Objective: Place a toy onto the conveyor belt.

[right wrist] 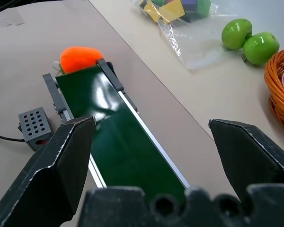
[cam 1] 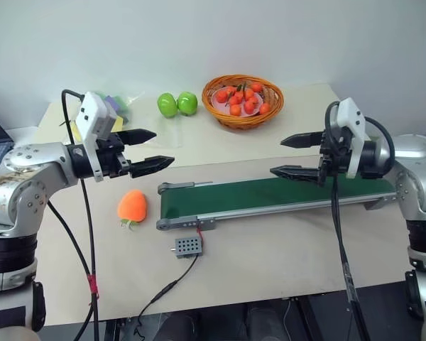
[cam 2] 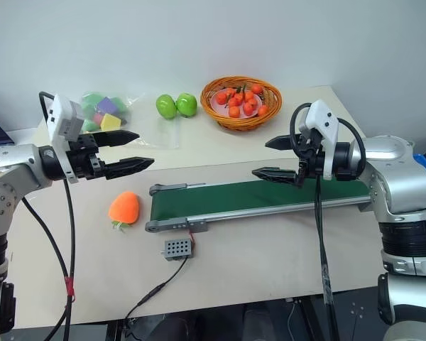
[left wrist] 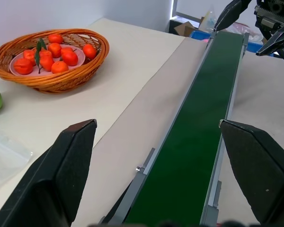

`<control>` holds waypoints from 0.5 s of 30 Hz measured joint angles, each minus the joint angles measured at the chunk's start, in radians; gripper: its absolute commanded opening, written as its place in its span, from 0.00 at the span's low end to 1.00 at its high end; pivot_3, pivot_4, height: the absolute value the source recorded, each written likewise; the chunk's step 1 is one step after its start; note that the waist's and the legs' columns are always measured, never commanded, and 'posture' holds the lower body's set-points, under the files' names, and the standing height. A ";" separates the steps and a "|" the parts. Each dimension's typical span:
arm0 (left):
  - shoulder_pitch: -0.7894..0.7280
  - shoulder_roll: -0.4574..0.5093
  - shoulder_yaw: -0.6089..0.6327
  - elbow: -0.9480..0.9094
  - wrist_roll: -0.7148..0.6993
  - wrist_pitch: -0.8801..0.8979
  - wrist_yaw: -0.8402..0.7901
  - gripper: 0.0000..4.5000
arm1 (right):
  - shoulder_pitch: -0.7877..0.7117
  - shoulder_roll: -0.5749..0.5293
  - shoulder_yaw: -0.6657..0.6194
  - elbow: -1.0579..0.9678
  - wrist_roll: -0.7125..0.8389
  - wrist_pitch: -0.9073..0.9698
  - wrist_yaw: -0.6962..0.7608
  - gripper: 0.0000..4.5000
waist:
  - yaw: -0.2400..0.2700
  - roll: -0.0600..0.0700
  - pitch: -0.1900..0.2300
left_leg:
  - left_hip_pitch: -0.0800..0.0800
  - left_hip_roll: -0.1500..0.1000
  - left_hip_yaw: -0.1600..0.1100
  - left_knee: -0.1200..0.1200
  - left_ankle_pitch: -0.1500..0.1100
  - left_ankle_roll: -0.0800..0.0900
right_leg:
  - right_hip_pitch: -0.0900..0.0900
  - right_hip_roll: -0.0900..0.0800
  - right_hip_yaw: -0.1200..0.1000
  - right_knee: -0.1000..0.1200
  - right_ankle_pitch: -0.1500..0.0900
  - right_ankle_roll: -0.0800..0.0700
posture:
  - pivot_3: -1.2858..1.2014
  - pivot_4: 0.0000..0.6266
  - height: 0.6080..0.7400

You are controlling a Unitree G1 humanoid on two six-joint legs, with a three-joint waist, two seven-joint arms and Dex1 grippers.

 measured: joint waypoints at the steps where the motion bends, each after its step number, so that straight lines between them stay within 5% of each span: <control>1: 0.003 0.001 0.001 0.001 0.005 0.000 0.006 0.98 | -0.002 0.002 0.001 0.002 0.000 0.000 0.000 1.00 | -0.001 0.000 0.000 | 0.000 0.000 0.000 0.000 0.000 0.000 | 0.000 0.000 0.000 0.000 0.000 0.000 | 0.52 0.24 1.00; 8: 0.015 0.010 0.076 0.142 0.004 0.138 0.122 0.98 | -0.019 0.020 0.011 0.024 -0.002 -0.001 0.003 1.00 | -0.003 0.000 0.000 | 0.000 0.000 0.000 0.000 0.000 0.000 | 0.000 0.000 0.000 0.000 0.000 0.000 | 0.52 0.24 1.00; 15: 0.079 -0.091 0.502 0.457 -0.183 0.402 0.298 0.98 | -0.035 0.030 0.021 0.043 -0.005 -0.007 0.016 1.00 | -0.009 0.000 0.000 | 0.000 0.000 0.000 0.000 0.000 0.000 | -0.002 0.000 -0.004 0.001 0.001 -0.001 | 0.52 0.24 1.00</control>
